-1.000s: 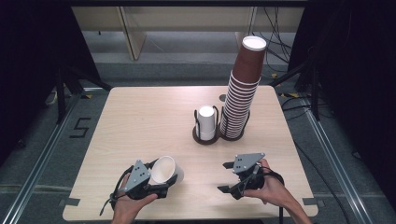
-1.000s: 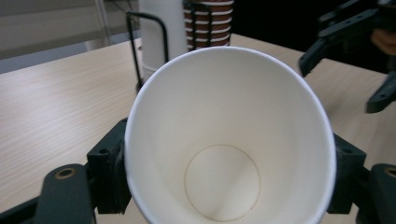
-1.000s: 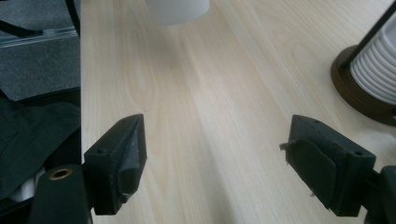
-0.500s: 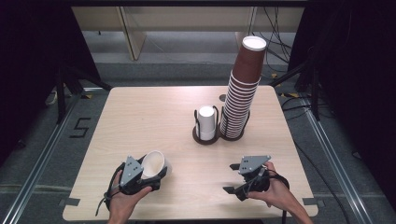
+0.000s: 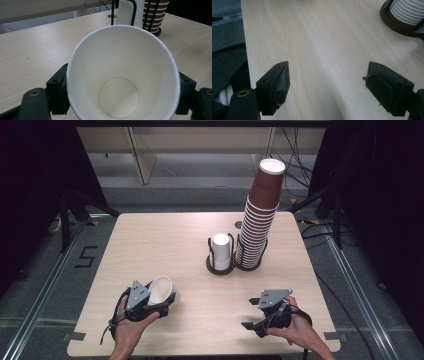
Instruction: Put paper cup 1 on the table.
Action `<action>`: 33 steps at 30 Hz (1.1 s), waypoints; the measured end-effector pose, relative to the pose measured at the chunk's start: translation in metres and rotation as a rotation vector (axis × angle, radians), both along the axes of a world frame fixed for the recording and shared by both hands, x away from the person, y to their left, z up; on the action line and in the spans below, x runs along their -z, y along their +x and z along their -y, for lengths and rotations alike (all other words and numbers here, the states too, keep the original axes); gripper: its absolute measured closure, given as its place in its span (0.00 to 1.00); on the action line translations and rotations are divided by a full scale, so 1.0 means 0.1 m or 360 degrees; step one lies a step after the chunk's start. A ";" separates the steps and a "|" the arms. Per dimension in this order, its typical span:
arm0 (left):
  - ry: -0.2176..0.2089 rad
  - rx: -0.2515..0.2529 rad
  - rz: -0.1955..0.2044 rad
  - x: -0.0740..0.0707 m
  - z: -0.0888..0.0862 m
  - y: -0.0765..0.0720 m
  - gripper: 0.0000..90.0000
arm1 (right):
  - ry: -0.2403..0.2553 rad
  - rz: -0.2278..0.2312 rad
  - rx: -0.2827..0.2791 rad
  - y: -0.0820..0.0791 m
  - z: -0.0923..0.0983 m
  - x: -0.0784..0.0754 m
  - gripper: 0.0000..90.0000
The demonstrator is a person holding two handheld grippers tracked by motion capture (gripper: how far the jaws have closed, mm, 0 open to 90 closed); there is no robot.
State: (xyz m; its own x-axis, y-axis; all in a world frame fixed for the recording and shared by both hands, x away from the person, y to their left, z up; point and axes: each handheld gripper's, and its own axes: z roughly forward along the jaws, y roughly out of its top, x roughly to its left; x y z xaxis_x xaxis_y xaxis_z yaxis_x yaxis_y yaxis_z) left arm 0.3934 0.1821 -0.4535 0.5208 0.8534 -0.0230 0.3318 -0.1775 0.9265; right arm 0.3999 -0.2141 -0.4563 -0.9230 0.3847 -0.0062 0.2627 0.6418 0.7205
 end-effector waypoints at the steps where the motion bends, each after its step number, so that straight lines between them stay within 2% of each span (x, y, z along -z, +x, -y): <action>1: 0.0004 -0.0007 -0.0013 0.00 -0.01 0.04 0.25 | 0.0004 -0.0007 0.0006 0.00 0.01 0.00 0.23; 2: 0.0004 -0.0007 -0.0013 0.00 -0.01 0.04 0.25 | 0.0004 -0.0007 0.0006 0.00 0.01 0.00 0.23; 4: -0.0007 -0.0033 -0.0040 0.00 -0.05 0.18 0.25 | -0.0012 -0.0003 0.0019 0.00 0.02 0.00 0.23; 5: -0.0007 -0.0033 -0.0040 0.00 -0.05 0.18 0.25 | -0.0012 -0.0003 0.0019 0.00 0.02 0.00 0.23; 6: -0.0004 -0.0055 -0.0055 -0.01 -0.07 0.27 0.25 | -0.0008 -0.0008 0.0020 0.00 0.03 0.01 0.23; 7: -0.0004 -0.0055 -0.0055 -0.01 -0.07 0.27 0.25 | -0.0008 -0.0008 0.0020 0.00 0.03 0.01 0.23; 8: -0.0010 -0.0070 -0.0071 -0.02 -0.09 0.35 0.25 | -0.0018 -0.0004 0.0030 0.00 0.04 0.02 0.23; 11: 0.0002 -0.0082 -0.0078 -0.04 -0.09 0.43 0.25 | -0.0020 -0.0017 0.0029 0.00 0.05 0.02 0.23; 13: 0.0035 -0.0075 -0.0106 -0.06 -0.08 0.56 0.25 | -0.0019 -0.0013 0.0004 -0.01 0.05 0.04 0.23; 14: 0.0035 -0.0075 -0.0106 -0.06 -0.08 0.56 0.25 | -0.0019 -0.0013 0.0004 -0.01 0.05 0.04 0.23; 16: 0.0050 -0.0087 -0.0115 -0.08 -0.07 0.65 0.25 | -0.0019 -0.0038 0.0039 -0.03 0.06 0.03 0.23; 17: 0.0063 -0.0090 -0.0121 -0.09 -0.07 0.67 0.25 | -0.0019 -0.0002 0.0018 -0.02 0.07 0.03 0.23; 18: 0.0071 -0.0090 -0.0119 -0.10 -0.07 0.70 0.25 | -0.0019 -0.0021 0.0025 -0.02 0.07 0.03 0.23; 19: 0.0077 -0.0107 -0.0125 -0.11 -0.06 0.79 0.25 | -0.0021 -0.0023 0.0028 -0.03 0.08 0.03 0.23; 20: 0.0077 -0.0107 -0.0125 -0.11 -0.06 0.79 0.25 | -0.0024 -0.0024 0.0033 -0.02 0.08 0.03 0.23; 22: 0.0105 -0.0138 -0.0140 -0.11 -0.07 0.92 0.25 | -0.0017 -0.0019 0.0023 -0.02 0.08 0.04 0.23; 24: 0.0108 -0.0154 -0.0131 -0.11 -0.07 0.97 0.25 | -0.0026 -0.0001 0.0022 -0.02 0.09 0.04 0.23; 27: 0.0121 -0.0185 -0.0123 -0.12 -0.09 1.06 0.25 | -0.0017 -0.0032 0.0016 -0.02 0.09 0.05 0.23; 30: 0.0178 -0.0213 -0.0158 -0.13 -0.10 1.18 0.25 | -0.0041 -0.0038 0.0005 -0.03 0.08 0.07 0.23; 33: 0.0196 -0.0232 -0.0168 -0.12 -0.11 1.24 0.25 | -0.0042 -0.0048 0.0021 -0.04 0.08 0.08 0.23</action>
State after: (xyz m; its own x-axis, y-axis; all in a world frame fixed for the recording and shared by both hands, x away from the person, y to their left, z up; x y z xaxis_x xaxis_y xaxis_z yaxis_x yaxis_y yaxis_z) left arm 0.5174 0.1927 -0.4419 0.3917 0.9193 0.0378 0.4565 -0.2299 0.8595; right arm 0.3961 -0.2224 -0.4639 -0.9178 0.3969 0.0112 0.2924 0.6566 0.6952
